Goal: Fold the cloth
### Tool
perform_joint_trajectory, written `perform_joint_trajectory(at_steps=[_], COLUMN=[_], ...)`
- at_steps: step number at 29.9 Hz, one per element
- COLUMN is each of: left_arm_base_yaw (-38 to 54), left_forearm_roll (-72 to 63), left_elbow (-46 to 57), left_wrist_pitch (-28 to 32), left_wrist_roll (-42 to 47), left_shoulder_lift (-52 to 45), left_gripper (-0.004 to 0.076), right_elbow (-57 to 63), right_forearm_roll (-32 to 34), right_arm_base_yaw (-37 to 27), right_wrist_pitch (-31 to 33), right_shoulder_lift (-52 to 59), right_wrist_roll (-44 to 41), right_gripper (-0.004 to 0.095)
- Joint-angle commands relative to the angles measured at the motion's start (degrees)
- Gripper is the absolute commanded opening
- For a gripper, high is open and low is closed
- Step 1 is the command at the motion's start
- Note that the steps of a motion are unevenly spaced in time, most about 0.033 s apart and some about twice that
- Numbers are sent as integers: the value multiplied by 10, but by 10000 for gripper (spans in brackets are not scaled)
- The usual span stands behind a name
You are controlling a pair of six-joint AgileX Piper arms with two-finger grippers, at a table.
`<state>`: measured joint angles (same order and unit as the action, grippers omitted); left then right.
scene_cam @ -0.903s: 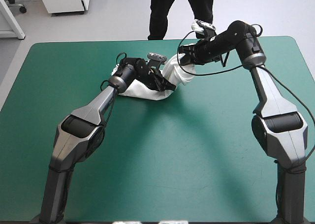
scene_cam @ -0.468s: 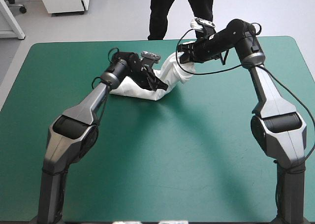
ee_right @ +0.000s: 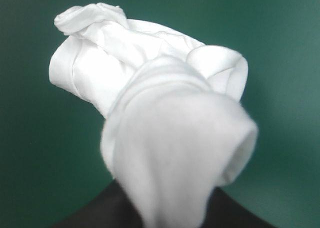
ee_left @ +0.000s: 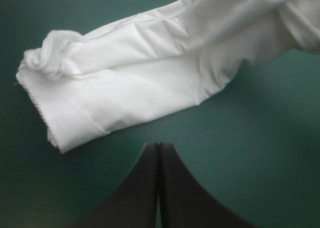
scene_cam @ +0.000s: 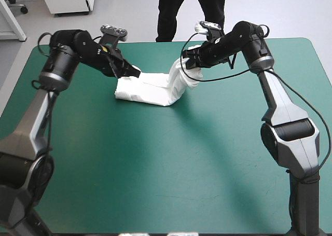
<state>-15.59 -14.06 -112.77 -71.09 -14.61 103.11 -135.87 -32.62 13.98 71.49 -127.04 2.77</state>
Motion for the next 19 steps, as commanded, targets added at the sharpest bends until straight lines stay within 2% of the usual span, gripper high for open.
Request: perform_joint_trajectory(at_steps=[1, 7, 11, 17, 19], left_arm_base_yaw=[4, 4, 4, 4, 4], left_forearm_roll=[3, 39, 38, 33, 31], left_elbow=[69, 265, 371, 440, 443], left_wrist_pitch=[-27, -27, -27, 0, 6], left_wrist_roll=[-3, 3, 21, 31, 31], left_shoulder_lift=[-113, -294, -414, -546, -570], left_gripper=[-9, -9, -9, -9, -9], right_elbow=[-21, -21, -22, -22, -26], right_forearm_roll=[-2, 21, 13, 9, -14], right_arm_base_yaw=[22, 64, 91, 118, 122], right_wrist_pitch=[-16, -86, -142, -192, -200], right_shoulder_lift=[44, 41, 22, -20, -28], right_wrist_roll=[10, 10, 7, -31, -28], right_gripper=[-7, -8, -7, -2, 47])
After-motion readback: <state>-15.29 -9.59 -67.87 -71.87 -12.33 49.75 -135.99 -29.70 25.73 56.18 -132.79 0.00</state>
